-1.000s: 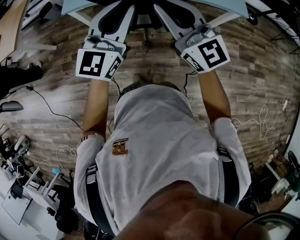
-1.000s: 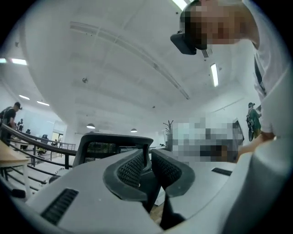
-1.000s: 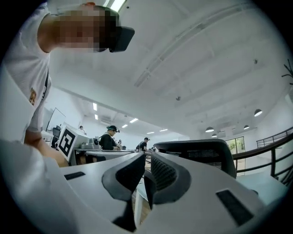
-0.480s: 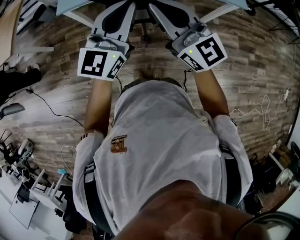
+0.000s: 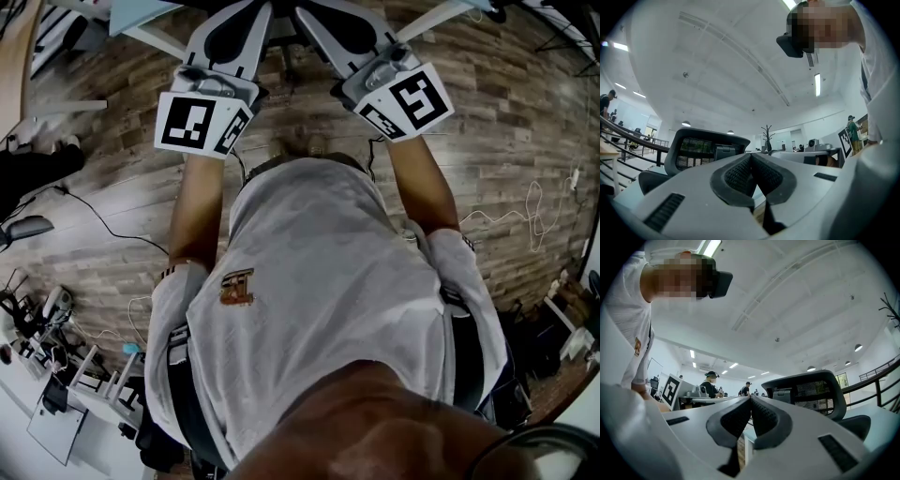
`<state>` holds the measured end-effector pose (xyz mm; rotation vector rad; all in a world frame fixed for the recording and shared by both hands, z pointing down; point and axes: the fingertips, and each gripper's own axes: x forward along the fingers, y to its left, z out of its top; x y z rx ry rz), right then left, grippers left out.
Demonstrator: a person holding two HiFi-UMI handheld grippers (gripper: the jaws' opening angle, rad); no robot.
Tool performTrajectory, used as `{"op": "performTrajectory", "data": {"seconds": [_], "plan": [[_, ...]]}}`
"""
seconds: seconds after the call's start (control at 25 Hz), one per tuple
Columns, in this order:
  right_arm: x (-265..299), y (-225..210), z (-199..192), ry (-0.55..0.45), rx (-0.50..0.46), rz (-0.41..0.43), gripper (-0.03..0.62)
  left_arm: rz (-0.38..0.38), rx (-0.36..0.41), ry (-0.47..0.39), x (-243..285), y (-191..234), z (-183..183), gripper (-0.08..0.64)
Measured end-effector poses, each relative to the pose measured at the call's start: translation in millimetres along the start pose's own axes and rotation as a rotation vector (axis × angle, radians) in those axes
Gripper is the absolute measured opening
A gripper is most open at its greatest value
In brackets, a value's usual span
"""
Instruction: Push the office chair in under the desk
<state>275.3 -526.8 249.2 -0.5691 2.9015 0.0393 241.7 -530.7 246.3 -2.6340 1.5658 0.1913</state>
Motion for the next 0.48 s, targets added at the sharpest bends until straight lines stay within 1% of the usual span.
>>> {"op": "performTrajectory", "data": {"seconds": [0.48], "plan": [[-6.4, -0.7, -0.4, 0.008, 0.003, -0.007, 0.035, -0.009, 0.0, 0.002, 0.8, -5.4, 1.2, 0.019]]}}
